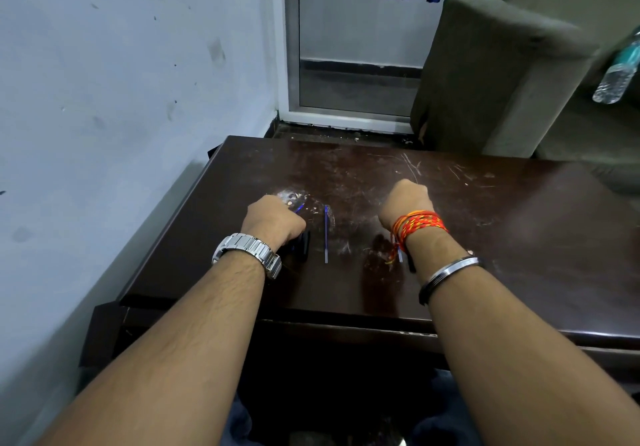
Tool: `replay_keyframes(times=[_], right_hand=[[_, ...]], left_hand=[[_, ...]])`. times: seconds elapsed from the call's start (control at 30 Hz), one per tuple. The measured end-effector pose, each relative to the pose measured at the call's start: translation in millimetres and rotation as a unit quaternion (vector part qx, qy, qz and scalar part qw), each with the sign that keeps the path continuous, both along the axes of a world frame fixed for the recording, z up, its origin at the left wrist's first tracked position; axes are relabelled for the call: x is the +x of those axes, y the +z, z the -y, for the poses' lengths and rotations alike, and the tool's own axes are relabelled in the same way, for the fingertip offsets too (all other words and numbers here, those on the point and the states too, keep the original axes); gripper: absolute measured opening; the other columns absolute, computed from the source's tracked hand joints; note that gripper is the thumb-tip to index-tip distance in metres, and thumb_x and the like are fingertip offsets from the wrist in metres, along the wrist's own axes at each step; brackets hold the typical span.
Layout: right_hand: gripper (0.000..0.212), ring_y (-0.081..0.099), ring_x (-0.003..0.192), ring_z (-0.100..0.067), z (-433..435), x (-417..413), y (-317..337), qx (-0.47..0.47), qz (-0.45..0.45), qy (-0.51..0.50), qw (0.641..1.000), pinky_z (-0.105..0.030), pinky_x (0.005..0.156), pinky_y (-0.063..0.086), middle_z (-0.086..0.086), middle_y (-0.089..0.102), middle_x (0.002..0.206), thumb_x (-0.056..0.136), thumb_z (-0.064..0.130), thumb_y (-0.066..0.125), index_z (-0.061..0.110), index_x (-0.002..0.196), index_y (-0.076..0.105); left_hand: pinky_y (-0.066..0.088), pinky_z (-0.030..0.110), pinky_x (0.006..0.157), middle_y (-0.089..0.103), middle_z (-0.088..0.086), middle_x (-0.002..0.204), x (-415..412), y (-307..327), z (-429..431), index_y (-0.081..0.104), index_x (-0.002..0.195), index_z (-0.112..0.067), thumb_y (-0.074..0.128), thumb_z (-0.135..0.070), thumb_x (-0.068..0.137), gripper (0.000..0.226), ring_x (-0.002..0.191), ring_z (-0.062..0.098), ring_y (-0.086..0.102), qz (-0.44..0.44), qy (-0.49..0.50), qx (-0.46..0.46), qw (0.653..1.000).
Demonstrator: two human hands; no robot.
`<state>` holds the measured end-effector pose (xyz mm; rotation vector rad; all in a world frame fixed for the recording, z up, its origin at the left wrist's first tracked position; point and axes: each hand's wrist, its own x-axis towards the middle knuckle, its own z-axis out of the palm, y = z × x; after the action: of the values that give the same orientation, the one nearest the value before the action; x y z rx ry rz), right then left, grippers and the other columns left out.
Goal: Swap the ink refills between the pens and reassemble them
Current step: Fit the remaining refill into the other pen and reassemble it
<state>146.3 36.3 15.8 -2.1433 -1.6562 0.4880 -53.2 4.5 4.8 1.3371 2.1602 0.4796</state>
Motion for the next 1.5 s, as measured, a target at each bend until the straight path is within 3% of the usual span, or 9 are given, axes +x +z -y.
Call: replay_keyframes(times=[0.27,0.4,0.47,0.53,0.73,0.97,1.13,1.33,1.5], right_hand=[[0.025,0.063,0.107,-0.038,4,2,-3,-0.025,0.010,0.019,0.999,-0.040,0.085,0.051,-0.023,0.064,0.116,0.089,0.006,0.060,-0.002,0.113,0.065],[0.003,0.058,0.076,-0.029,7,0,-1,-0.041,0.034,0.013,0.999,-0.034,0.068,0.050,-0.009,0.052,0.073,0.089,0.004,0.061,0.000,0.090,0.061],[0.019,0.055,0.072,-0.027,6,0,-1,-0.044,0.034,0.010,0.998,-0.033,0.066,0.049,-0.007,0.044,0.066,0.089,0.003,0.063,0.006,0.074,0.052],[0.029,0.054,0.072,-0.027,6,1,-1,-0.045,0.027,0.007,0.999,-0.034,0.068,0.051,-0.007,0.042,0.066,0.088,0.004,0.065,0.009,0.068,0.044],[0.011,0.056,0.074,-0.026,5,7,-1,-0.048,0.014,0.008,0.999,-0.036,0.071,0.053,-0.009,0.049,0.074,0.087,0.008,0.068,0.005,0.086,0.058],[0.023,0.050,0.056,-0.020,2,8,-5,-0.047,0.009,-0.007,0.999,-0.033,0.064,0.050,-0.008,0.048,0.066,0.088,0.006,0.066,0.005,0.070,0.052],[0.029,0.057,0.069,-0.026,-2,8,-9,-0.058,0.019,-0.013,0.998,-0.035,0.066,0.051,-0.009,0.049,0.067,0.090,0.009,0.062,0.007,0.066,0.046],[0.030,0.050,0.054,-0.017,-4,3,-12,-0.087,0.014,0.000,0.996,-0.027,0.047,0.042,-0.007,0.049,0.066,0.089,0.014,0.065,0.007,0.067,0.047],[0.019,0.053,0.064,-0.020,-9,-1,-4,-0.058,-0.025,0.015,0.998,-0.030,0.061,0.044,-0.009,0.056,0.083,0.086,0.020,0.068,0.005,0.095,0.062]], left_hand=[[0.035,0.024,0.044,0.067,0.007,0.082,2,4,0,0.062,0.078,-0.010,0.064,-0.018,0.075,0.008,0.062,0.020,0.062,0.016,0.016,0.055,0.998],[0.032,0.024,0.044,0.055,0.001,0.070,5,4,-2,0.052,0.069,-0.012,0.061,-0.021,0.081,0.017,0.054,0.015,0.051,0.040,0.017,0.091,0.995],[0.033,0.024,0.046,0.055,0.001,0.062,6,4,-4,0.055,0.067,-0.009,0.057,-0.020,0.081,0.018,0.048,0.017,0.048,0.069,-0.003,0.100,0.993],[0.034,0.024,0.046,0.053,0.001,0.057,8,4,-3,0.058,0.065,-0.011,0.056,-0.020,0.080,0.018,0.045,0.018,0.044,0.095,-0.015,0.113,0.989],[0.030,0.024,0.042,0.044,-0.002,0.052,12,2,-4,0.044,0.056,-0.016,0.059,-0.022,0.081,0.030,0.045,0.015,0.039,0.080,-0.031,0.140,0.986],[0.039,0.026,0.049,0.059,0.005,0.067,18,3,-4,0.067,0.070,-0.006,0.059,-0.024,0.085,0.025,0.055,0.017,0.052,0.096,-0.059,0.132,0.985],[0.051,0.031,0.055,0.065,0.005,0.069,21,1,-6,0.075,0.086,-0.001,0.059,-0.023,0.089,0.027,0.055,0.017,0.059,0.145,-0.072,0.141,0.977],[0.065,0.033,0.064,0.070,0.004,0.069,26,-1,-7,0.075,0.084,-0.006,0.067,-0.023,0.094,0.022,0.053,0.010,0.069,0.230,-0.091,0.148,0.958],[0.065,0.035,0.065,0.068,0.002,0.064,28,0,-5,0.072,0.076,-0.010,0.072,-0.021,0.093,0.020,0.056,0.010,0.070,0.252,-0.107,0.160,0.949]])
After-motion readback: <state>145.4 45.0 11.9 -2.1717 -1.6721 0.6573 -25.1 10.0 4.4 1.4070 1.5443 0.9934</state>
